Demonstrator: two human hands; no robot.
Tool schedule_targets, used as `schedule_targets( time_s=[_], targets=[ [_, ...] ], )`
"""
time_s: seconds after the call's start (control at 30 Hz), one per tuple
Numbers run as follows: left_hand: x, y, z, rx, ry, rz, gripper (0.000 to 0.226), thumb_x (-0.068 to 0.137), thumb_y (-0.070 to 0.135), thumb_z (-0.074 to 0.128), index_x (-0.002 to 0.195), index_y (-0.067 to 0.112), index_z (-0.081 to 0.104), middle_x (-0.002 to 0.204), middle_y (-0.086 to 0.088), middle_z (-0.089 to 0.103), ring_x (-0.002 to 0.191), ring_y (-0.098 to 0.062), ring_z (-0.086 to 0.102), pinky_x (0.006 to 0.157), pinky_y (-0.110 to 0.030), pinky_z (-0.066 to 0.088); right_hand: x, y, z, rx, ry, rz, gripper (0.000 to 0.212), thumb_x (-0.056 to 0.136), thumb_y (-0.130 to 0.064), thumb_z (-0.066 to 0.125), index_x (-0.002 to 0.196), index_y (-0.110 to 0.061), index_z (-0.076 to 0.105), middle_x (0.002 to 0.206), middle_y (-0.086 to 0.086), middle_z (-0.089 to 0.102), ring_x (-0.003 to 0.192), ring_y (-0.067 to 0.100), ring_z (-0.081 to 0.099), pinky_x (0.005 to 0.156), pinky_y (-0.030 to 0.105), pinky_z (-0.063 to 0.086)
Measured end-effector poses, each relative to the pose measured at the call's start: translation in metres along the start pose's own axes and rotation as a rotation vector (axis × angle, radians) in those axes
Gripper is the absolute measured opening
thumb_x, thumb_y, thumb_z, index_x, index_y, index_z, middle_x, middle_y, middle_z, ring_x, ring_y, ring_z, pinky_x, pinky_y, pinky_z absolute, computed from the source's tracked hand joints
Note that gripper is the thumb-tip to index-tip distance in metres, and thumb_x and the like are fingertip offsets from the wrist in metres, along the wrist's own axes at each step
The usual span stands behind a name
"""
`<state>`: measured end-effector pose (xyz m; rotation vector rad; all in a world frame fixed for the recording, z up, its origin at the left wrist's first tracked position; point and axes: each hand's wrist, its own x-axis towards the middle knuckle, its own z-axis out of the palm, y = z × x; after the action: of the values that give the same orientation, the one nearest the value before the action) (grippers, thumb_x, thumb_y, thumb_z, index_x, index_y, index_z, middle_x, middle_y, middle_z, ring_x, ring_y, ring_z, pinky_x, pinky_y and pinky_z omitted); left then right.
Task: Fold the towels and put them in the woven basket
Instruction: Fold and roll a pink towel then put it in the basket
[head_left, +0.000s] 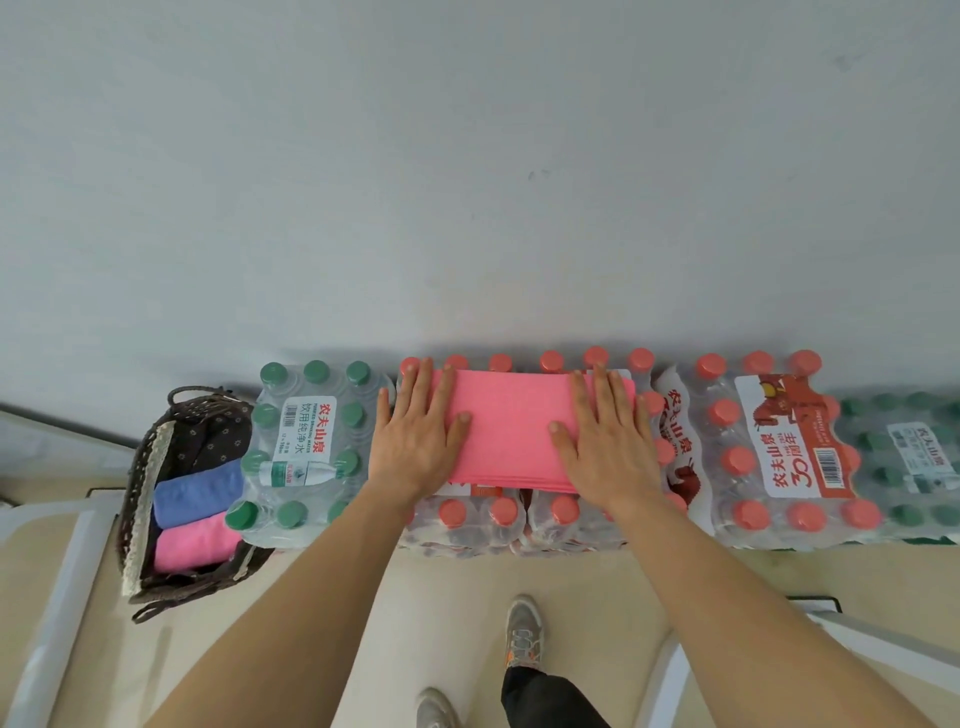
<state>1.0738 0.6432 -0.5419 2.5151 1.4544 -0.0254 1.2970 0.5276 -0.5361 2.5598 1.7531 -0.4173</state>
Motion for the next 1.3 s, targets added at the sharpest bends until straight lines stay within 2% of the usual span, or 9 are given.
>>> schedule_targets(
  time_s=[0.2, 0.4, 0.5, 0.6, 0.73, 0.9, 1.0, 1.1, 1.3],
  targets=[
    [0.014, 0.002, -0.022, -0.005, -0.003, -0.05, 0.069, 0.087, 0.06, 0.043, 0.146, 0.028, 0.031, 0.149, -0.005, 0.032, 0.14, -0.031, 0.023, 0.115, -0.049, 0.024, 0.003, -0.019, -0.017, -0.03, 0.003, 0.029, 0.071, 0.098, -0.047, 0.026, 0.158, -0.015, 0.002, 0.165, 0.012, -0.003, 0.152, 0.029, -0.007, 0.122, 0.052, -0.004],
    [0.048, -0.016, -0.05, -0.066, -0.062, -0.105, 0.037, 0.096, 0.04, 0.045, 0.12, 0.015, 0.058, 0.119, -0.01, 0.057, 0.112, -0.031, 0.046, 0.09, -0.043, 0.042, -0.007, -0.068, -0.016, 0.007, 0.025, -0.179, 0.071, 0.093, -0.041, 0.028, 0.156, -0.012, 0.019, 0.165, 0.008, 0.013, 0.151, 0.027, 0.013, 0.12, 0.049, 0.012],
    [0.058, -0.031, -0.057, -0.156, -0.247, -0.151, 0.046, 0.088, 0.059, 0.055, 0.112, 0.02, 0.061, 0.112, -0.008, 0.056, 0.109, -0.03, 0.051, 0.089, -0.039, 0.042, -0.008, -0.091, -0.005, 0.015, -0.019, -0.176, 0.072, 0.089, -0.044, 0.029, 0.153, -0.013, 0.031, 0.162, 0.008, 0.023, 0.149, 0.029, 0.023, 0.117, 0.054, 0.024],
    [0.059, -0.042, -0.063, -0.177, -0.342, -0.101, 0.046, 0.075, 0.062, 0.07, 0.103, 0.026, 0.063, 0.103, -0.007, 0.053, 0.102, -0.029, 0.054, 0.089, -0.038, 0.046, -0.01, -0.103, 0.006, 0.005, -0.053, -0.179, 0.071, 0.091, -0.048, 0.024, 0.156, -0.017, 0.024, 0.164, 0.007, 0.013, 0.151, 0.031, 0.014, 0.119, 0.056, 0.016],
    [0.052, -0.053, -0.07, -0.561, -0.286, -0.21, 0.032, 0.076, 0.038, 0.078, 0.09, 0.016, 0.06, 0.086, 0.003, 0.063, 0.082, -0.017, 0.06, 0.064, -0.028, 0.047, -0.01, -0.118, 0.012, 0.014, -0.064, -0.193, 0.073, 0.091, -0.053, 0.01, 0.159, -0.026, 0.005, 0.165, 0.003, -0.008, 0.152, 0.028, -0.006, 0.12, 0.051, 0.0],
    [0.034, -0.072, -0.067, -0.884, -0.325, -0.359, 0.031, 0.081, 0.038, 0.073, 0.097, 0.014, 0.063, 0.097, -0.004, 0.069, 0.091, -0.022, 0.067, 0.079, -0.038, 0.057, -0.012, -0.15, 0.016, 0.022, -0.107, -0.199, 0.075, 0.089, -0.057, 0.005, 0.158, -0.027, -0.005, 0.164, 0.003, -0.018, 0.151, 0.028, -0.015, 0.119, 0.048, -0.008],
    [0.023, -0.082, -0.066, -0.949, -0.359, -0.459, 0.031, 0.081, 0.032, 0.074, 0.099, 0.007, 0.068, 0.094, -0.011, 0.072, 0.081, -0.025, 0.07, 0.072, -0.042, 0.061, -0.013, -0.153, 0.013, 0.015, -0.129, -0.237, 0.078, 0.086, -0.059, 0.004, 0.157, -0.029, -0.005, 0.163, 0.002, -0.019, 0.151, 0.027, -0.015, 0.121, 0.047, -0.005],
    [0.02, -0.092, -0.075, -0.884, -0.281, -0.461, 0.019, 0.086, 0.025, 0.073, 0.082, 0.007, 0.068, 0.071, -0.005, 0.063, 0.059, -0.017, 0.058, 0.055, -0.028, 0.05, -0.014, -0.139, 0.001, 0.01, -0.144, -0.309, 0.081, 0.083, -0.061, 0.005, 0.158, -0.03, 0.0, 0.165, -0.002, -0.014, 0.152, 0.022, -0.012, 0.123, 0.046, 0.0],
    [0.015, -0.122, -0.087, -0.945, -0.121, -0.58, 0.029, 0.088, 0.036, 0.068, 0.077, 0.011, 0.061, 0.074, -0.003, 0.057, 0.069, -0.022, 0.052, 0.063, -0.034, 0.044, -0.017, -0.121, -0.01, -0.037, -0.185, -0.415, 0.081, 0.081, -0.065, 0.016, 0.156, -0.035, 0.012, 0.165, -0.008, -0.006, 0.152, 0.021, -0.007, 0.123, 0.047, 0.002]
  ],
)
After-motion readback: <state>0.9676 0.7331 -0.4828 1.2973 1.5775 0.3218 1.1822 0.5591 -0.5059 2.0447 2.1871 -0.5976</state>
